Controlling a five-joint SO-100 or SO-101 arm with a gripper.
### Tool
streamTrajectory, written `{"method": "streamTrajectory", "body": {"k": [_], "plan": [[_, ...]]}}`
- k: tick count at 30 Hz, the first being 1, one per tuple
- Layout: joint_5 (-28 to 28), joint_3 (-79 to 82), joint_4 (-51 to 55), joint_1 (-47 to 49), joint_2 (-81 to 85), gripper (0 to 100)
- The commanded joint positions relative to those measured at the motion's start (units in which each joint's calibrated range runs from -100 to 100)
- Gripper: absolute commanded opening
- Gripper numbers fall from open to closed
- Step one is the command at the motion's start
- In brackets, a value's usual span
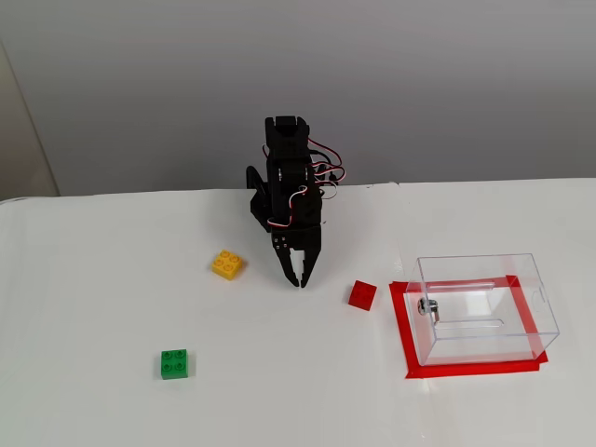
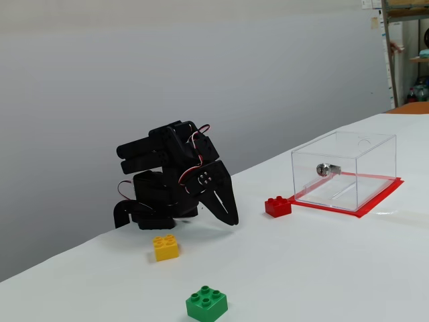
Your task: Pick the green lego brick and place it into the transparent box
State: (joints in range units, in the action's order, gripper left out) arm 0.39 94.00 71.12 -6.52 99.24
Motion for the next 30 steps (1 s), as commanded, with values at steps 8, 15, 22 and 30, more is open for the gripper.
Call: {"method": "streamTrajectory", "body": {"k": [8, 15, 22, 30], "plan": [[-0.2, -1.1, 0.2, -0.3, 0.5, 1], [0.1, -1.1, 0.2, 0.1, 0.5, 1], [0.1, -1.1, 0.2, 0.1, 0.5, 1], [0.1, -1.1, 0.2, 0.2, 0.5, 1]]}}
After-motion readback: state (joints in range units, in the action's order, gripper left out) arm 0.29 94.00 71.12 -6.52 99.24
